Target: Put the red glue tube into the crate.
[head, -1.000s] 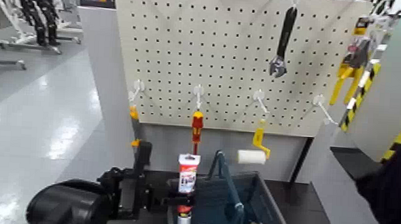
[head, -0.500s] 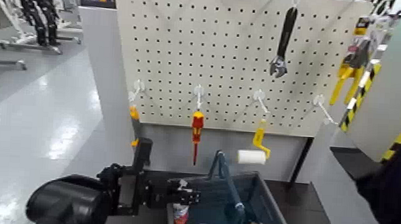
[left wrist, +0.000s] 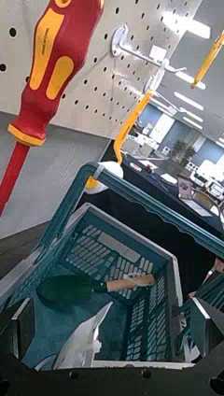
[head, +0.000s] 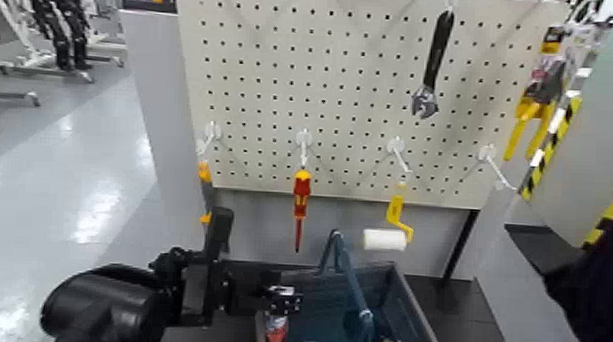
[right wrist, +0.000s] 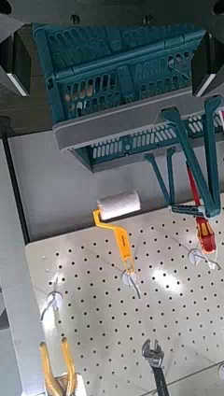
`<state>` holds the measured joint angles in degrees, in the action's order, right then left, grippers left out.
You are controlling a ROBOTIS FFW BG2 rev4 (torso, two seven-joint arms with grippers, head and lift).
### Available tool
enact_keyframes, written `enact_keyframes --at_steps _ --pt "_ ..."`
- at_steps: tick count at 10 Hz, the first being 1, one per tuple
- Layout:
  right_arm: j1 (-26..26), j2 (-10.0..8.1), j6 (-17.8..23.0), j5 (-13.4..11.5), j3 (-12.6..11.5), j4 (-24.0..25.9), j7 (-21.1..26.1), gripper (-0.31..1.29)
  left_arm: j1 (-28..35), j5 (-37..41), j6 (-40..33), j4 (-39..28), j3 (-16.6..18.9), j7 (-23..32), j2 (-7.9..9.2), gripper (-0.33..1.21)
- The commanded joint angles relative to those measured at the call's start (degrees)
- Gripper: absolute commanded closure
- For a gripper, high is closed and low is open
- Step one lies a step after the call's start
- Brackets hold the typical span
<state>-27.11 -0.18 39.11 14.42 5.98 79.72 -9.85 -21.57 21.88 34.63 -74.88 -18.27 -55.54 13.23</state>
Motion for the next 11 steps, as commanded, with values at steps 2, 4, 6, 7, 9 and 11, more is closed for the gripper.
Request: enact_keyframes --at_steps 2,4,6,7,9,11 --pt "-0.1 6.68 0.0 0.0 0.0 0.1 0.1 0.03 1.4 -4.3 -2.2 -7.8 1.4 2.4 0.04 -0.17" --pt "-0.1 6.77 0.1 0.0 0.0 0.1 0.1 0.03 6.7 -9.8 -3.9 -18.7 3.5 8.6 0.3 -0.17" --pt "-0.1 6.59 0.0 0.0 0.0 0.3 0.1 0.03 14.6 -11.0 -9.0 -25.2 8.0 17.0 -1.19 -0.17" --pt "-0.1 6.42 -0.2 0.0 0.0 0.3 0.1 0.03 18.7 -13.2 -14.2 -27.0 10.1 20.9 -2.42 -0.17" --pt "-0.2 6.42 -0.2 0.0 -0.2 0.4 0.2 0.03 27.5 -14.3 -28.7 -27.5 11.4 32.3 -3.04 -0.14" --pt "-0.6 6.59 -0.2 0.0 -0.4 0.5 0.3 0.03 36.6 -15.7 -40.0 -27.5 10.9 47.6 -1.81 -0.12"
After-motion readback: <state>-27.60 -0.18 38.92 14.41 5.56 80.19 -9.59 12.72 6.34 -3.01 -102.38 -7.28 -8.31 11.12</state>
